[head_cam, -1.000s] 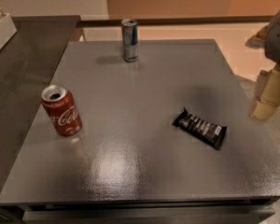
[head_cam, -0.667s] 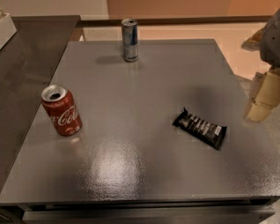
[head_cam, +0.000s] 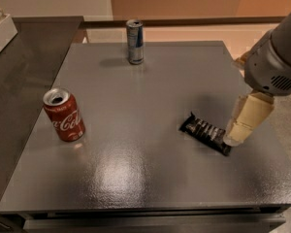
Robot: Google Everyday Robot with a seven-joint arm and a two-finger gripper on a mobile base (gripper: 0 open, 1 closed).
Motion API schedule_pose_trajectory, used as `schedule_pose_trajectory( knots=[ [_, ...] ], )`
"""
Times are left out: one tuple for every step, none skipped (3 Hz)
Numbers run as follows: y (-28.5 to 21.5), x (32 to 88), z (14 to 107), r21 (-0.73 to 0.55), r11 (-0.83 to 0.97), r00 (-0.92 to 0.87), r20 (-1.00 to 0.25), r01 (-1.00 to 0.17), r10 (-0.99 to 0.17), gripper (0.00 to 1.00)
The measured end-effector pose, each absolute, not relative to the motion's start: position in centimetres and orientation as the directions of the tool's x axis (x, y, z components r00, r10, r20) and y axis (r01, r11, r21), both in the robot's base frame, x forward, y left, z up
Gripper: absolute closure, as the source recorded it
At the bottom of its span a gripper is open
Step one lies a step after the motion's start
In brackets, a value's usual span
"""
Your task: Pick rxbar chocolate
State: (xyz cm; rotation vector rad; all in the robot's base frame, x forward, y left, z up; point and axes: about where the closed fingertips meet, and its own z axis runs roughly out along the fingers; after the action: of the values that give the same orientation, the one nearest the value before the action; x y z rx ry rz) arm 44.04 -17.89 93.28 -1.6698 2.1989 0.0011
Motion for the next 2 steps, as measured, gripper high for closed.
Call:
schedule_pose_trajectory(
  knots=[
    [-17.1, 44.5, 91.0, -0.219, 0.321, -0.242, -0.324, -0.921, -0.915, 0.0],
    [-17.0, 45.0, 88.8, -0.207, 0.35, -0.271, -0.333, -0.914, -0.903, 0.0]
  ],
)
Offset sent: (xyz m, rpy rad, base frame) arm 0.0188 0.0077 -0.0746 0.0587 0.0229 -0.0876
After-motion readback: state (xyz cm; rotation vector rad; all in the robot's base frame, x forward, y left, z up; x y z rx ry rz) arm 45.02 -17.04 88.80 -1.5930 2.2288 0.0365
